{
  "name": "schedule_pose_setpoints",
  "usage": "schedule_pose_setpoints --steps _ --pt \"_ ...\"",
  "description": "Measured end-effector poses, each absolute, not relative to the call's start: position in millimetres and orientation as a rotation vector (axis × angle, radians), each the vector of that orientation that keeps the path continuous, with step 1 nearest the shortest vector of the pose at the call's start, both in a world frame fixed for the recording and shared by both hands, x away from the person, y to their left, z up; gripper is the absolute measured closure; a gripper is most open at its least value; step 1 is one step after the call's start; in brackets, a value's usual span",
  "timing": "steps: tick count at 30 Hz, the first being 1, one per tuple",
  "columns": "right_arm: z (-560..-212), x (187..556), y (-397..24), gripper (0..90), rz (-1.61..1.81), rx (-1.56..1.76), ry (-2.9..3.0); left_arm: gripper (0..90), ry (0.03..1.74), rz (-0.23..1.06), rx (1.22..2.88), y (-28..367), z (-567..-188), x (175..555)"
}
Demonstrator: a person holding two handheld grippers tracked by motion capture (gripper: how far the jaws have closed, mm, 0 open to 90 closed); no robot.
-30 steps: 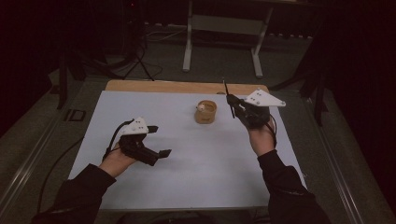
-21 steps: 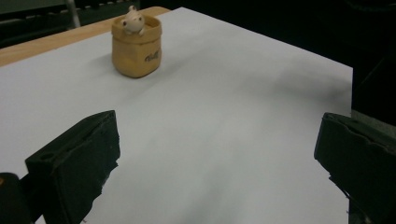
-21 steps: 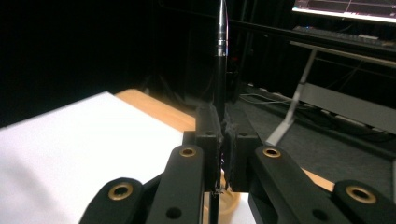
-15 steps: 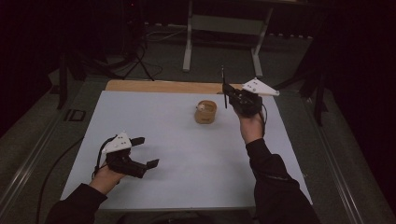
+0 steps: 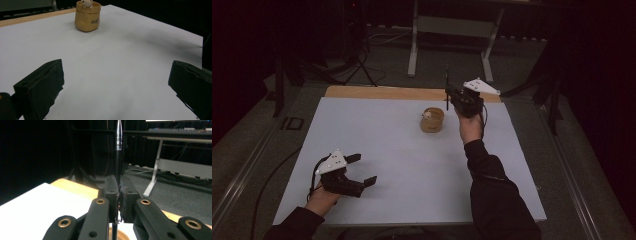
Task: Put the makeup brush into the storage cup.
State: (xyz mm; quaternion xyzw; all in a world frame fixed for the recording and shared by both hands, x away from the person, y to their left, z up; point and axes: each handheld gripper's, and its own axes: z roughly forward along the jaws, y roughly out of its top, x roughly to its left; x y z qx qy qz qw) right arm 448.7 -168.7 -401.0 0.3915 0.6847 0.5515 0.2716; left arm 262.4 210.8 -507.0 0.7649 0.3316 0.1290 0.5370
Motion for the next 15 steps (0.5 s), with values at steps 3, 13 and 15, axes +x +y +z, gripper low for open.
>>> schedule_pose_setpoints --steps 3,13,15 --pt "-412.6 455.1 -164.8 85.7 1.477 1.076 1.841 0.4 0.797 0.303 1.812 212.7 -509.6 261.8" --pt "-451.5 475.2 -151.8 85.8 1.497 1.144 1.844 0.4 0.772 0.315 1.832 213.1 -511.3 259.6" --pt "-458.3 478.4 -149.8 85.8 1.492 1.147 1.853 0.4 0.767 0.314 1.836 212.1 -512.4 259.5"
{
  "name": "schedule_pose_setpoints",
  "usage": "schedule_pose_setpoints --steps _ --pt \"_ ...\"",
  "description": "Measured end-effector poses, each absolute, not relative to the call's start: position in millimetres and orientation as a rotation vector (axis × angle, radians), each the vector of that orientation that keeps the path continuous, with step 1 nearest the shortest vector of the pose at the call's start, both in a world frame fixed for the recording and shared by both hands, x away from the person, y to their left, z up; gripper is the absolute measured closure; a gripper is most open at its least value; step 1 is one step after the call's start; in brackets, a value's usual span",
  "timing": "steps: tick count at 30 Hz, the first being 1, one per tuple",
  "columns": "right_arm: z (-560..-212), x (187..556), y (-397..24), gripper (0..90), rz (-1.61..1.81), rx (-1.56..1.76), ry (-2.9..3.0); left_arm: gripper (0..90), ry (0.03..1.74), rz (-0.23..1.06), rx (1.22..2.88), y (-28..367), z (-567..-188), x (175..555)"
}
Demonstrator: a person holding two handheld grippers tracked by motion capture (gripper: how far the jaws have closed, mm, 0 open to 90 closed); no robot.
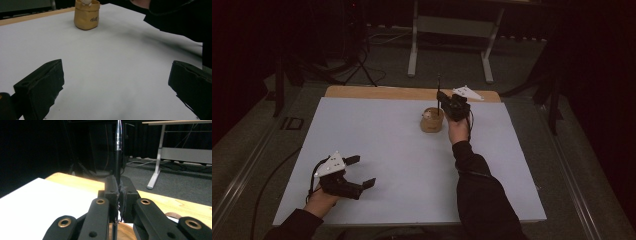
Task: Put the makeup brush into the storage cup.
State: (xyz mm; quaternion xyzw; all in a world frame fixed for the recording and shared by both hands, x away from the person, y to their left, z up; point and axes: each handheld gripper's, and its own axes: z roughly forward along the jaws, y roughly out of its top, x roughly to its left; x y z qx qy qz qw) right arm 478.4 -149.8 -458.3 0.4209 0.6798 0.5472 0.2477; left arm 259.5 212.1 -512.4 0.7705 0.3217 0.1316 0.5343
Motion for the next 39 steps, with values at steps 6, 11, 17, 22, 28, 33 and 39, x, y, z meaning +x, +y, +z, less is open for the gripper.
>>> schedule_pose_setpoints --steps 6,11,17,22,28,33,39 --pt "-473.2 488.2 -146.6 85.7 1.453 1.184 1.864 0.4 0.757 0.3 1.839 211.2 -514.2 260.1" --pt "-486.6 494.9 -145.6 85.7 1.43 1.226 1.891 0.4 0.759 0.295 1.84 210.9 -514.7 260.9" --pt "-495.0 499.9 -144.1 85.6 1.416 1.24 1.95 0.4 0.757 0.291 1.843 210.8 -515.9 261.3" --pt "-502.1 501.4 -146.2 85.6 1.393 1.264 1.99 0.4 0.763 0.286 1.835 212.2 -516.1 261.9" --pt "-501.6 501.4 -148.3 75.8 1.391 1.275 2.023 0.3 0.764 0.284 1.831 212.6 -516.2 263.3" --pt "-483.7 498.4 -153.8 48.1 1.409 1.257 2.03 0.3 0.766 0.285 1.824 212.9 -515.3 263.9" --pt "-459.3 488.4 -163.8 19.0 1.436 1.259 2.054 0.3 0.763 0.284 1.825 212.4 -514.1 263.8"
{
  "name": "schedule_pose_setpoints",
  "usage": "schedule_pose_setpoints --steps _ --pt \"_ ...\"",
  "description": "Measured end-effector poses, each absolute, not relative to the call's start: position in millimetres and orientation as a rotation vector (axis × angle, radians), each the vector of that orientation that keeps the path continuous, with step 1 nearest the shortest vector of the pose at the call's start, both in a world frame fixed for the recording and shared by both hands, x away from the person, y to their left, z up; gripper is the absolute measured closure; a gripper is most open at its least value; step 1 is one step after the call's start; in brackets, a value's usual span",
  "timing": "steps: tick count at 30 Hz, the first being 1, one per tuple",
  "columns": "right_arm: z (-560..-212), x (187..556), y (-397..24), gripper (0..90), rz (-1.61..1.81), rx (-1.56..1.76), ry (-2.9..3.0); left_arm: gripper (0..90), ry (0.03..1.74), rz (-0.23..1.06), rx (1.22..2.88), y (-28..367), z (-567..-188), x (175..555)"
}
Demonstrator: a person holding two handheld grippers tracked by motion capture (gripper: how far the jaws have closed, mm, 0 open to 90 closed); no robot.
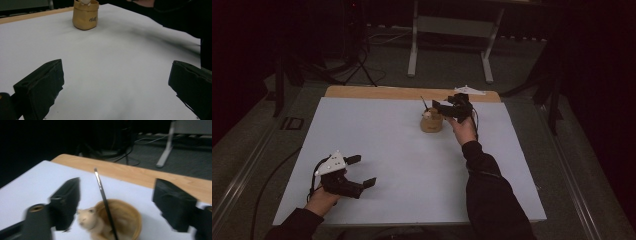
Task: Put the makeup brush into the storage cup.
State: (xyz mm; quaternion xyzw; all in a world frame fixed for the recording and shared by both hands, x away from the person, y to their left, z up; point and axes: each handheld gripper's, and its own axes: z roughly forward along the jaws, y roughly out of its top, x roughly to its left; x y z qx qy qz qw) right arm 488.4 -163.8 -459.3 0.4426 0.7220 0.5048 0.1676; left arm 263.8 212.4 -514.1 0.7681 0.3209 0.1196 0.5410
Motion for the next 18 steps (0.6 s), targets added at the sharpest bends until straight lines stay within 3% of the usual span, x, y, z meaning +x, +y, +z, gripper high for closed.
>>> schedule_pose_setpoints --steps 6,18 --pt "-443.3 467.3 -169.1 9.0 1.482 1.253 2.113 0.3 0.749 0.286 1.819 210.5 -511.9 262.6" --pt "-427.8 410.7 -183.7 8.9 1.524 1.108 2.208 0.2 0.727 0.282 1.805 208.9 -507.0 260.2"
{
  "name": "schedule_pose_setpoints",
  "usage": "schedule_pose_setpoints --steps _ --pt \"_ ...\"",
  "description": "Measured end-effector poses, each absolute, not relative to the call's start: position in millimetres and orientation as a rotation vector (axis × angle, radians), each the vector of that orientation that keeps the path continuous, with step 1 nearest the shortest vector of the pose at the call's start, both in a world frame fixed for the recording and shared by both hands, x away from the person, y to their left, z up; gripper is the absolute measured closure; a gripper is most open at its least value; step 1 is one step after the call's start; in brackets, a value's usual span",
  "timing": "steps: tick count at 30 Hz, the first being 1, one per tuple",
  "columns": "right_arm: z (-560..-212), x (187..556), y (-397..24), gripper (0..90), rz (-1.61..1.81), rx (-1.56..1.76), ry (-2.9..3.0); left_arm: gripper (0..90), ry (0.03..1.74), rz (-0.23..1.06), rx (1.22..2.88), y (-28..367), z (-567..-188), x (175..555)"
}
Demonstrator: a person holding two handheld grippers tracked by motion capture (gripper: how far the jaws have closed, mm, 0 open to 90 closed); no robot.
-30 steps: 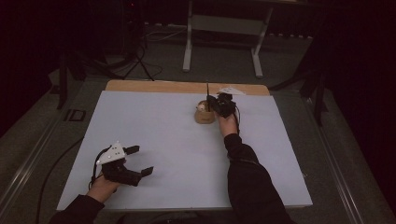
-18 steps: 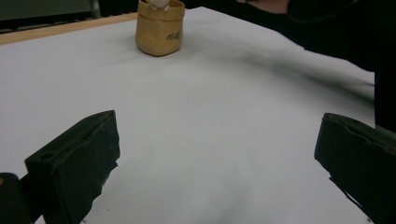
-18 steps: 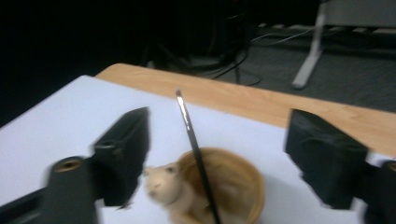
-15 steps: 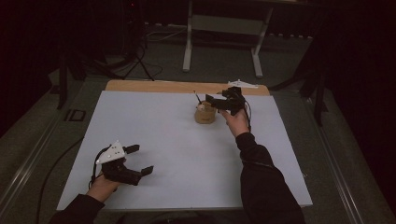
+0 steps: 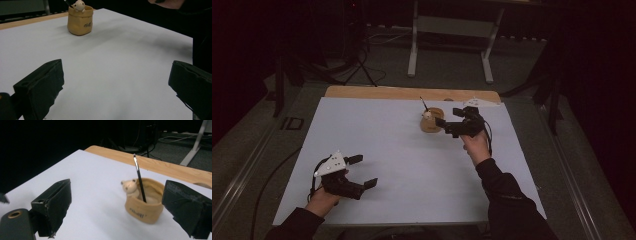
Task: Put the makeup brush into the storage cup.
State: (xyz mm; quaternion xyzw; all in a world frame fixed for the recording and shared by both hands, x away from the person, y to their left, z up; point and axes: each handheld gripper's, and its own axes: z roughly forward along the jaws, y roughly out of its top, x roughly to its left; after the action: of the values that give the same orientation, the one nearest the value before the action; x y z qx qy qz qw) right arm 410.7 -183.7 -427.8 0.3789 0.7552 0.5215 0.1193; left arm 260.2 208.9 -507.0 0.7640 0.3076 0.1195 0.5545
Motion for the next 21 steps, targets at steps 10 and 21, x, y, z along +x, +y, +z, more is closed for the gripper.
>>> schedule_pose_setpoints --steps 10,21 --pt "-431.9 362.5 -201.5 9.0 1.551 0.973 2.208 0.3 0.72 0.287 1.796 210.6 -504.5 258.9" --pt "-455.3 330.3 -227.3 9.1 1.583 0.918 2.196 0.3 0.715 0.286 1.789 211.8 -503.3 258.3"
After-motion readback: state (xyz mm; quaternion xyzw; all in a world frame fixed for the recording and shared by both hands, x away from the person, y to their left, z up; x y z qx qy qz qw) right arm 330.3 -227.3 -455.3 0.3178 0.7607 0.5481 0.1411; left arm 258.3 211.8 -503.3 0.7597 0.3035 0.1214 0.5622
